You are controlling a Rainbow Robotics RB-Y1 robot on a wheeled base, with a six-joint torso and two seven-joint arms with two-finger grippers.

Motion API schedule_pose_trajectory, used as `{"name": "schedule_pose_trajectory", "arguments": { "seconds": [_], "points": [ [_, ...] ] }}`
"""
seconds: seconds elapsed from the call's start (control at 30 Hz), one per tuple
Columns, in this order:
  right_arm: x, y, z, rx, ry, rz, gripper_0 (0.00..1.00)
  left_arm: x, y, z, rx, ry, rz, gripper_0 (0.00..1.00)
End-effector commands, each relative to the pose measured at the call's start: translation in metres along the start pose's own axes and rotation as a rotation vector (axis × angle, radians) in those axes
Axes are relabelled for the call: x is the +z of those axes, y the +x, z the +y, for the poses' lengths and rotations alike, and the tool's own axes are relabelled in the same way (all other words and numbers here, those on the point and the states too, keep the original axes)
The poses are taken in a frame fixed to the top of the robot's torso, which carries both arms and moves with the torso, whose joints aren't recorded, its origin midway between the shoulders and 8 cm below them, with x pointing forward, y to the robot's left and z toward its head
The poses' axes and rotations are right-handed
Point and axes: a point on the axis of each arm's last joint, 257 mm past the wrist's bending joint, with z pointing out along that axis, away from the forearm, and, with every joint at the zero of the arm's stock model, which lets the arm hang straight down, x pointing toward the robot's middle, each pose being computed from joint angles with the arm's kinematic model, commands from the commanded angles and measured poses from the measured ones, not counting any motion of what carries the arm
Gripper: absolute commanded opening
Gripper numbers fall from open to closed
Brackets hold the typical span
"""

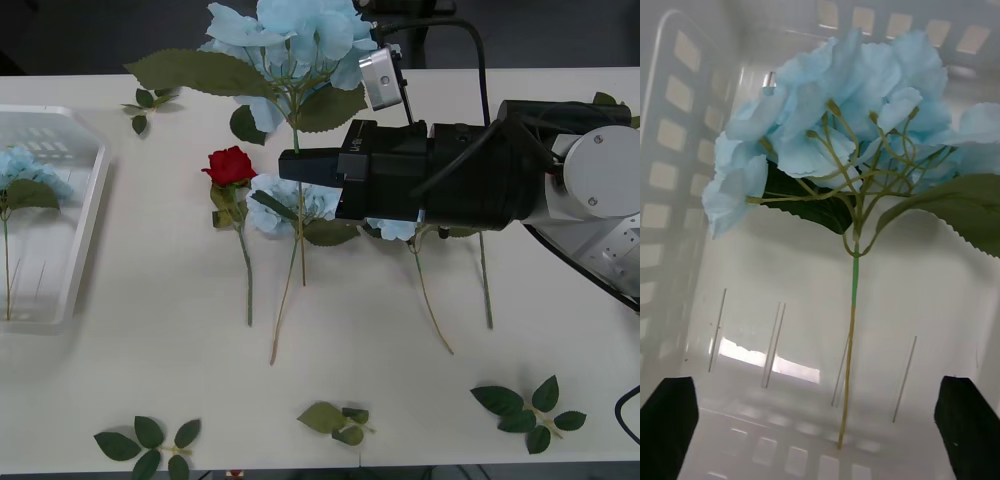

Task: Place the red flowers into the right box and the blue flowers into the left box. If a person shows an open palm, hand one flower to the person first, then continue sorting.

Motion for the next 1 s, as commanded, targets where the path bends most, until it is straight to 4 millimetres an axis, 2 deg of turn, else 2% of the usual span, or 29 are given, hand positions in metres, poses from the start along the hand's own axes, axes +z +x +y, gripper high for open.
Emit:
{"name": "schedule_pose_trajectory", "arguments": {
  "seconds": [0.03, 0.07, 0.13, 0.17, 0.27, 0.4, 0.53, 0.6, 0.67, 0.77, 0.87, 1.0],
  "points": [
    [-0.001, -0.027, 0.007, -0.112, 0.002, -0.014, 0.00, -0.025, 0.001, -0.045, 0.111, 0.085, 0.032, 1.00],
    [-0.001, -0.028, 0.007, -0.109, 0.002, -0.017, 0.00, -0.028, 0.003, -0.065, 0.124, 0.131, 0.036, 1.00],
    [-0.002, -0.031, 0.004, -0.104, 0.006, -0.024, 0.00, -0.037, 0.012, -0.121, 0.167, 0.259, 0.037, 1.00],
    [-0.001, -0.030, 0.004, -0.101, 0.005, -0.025, 0.00, -0.040, 0.013, -0.137, 0.185, 0.295, 0.027, 1.00],
    [-0.002, -0.031, 0.003, -0.093, 0.006, -0.028, 0.00, -0.053, 0.018, -0.210, 0.291, 0.467, -0.002, 1.00],
    [-0.002, -0.033, 0.002, -0.076, 0.005, -0.036, 0.00, -0.070, 0.023, -0.282, 0.312, 0.709, -0.031, 1.00],
    [-0.002, -0.034, 0.002, -0.070, 0.006, -0.040, 0.00, -0.095, 0.018, -0.333, 0.375, 0.921, -0.117, 1.00],
    [-0.001, -0.033, 0.003, -0.067, 0.005, -0.039, 0.00, -0.104, 0.015, -0.350, 0.417, 0.990, -0.163, 1.00],
    [-0.001, -0.033, 0.003, -0.064, 0.005, -0.039, 0.00, -0.122, 0.009, -0.370, 0.463, 1.100, -0.242, 1.00],
    [-0.001, -0.033, 0.003, -0.063, 0.004, -0.039, 0.00, -0.143, 0.002, -0.388, 0.496, 1.215, -0.337, 1.00],
    [-0.001, -0.033, 0.000, -0.059, 0.009, -0.038, 0.00, -0.169, 0.005, -0.411, 0.535, 1.337, -0.409, 1.00],
    [-0.001, -0.033, 0.000, -0.056, 0.010, -0.039, 0.00, -0.194, 0.015, -0.436, 0.568, 1.450, -0.446, 1.00]
  ]
}}
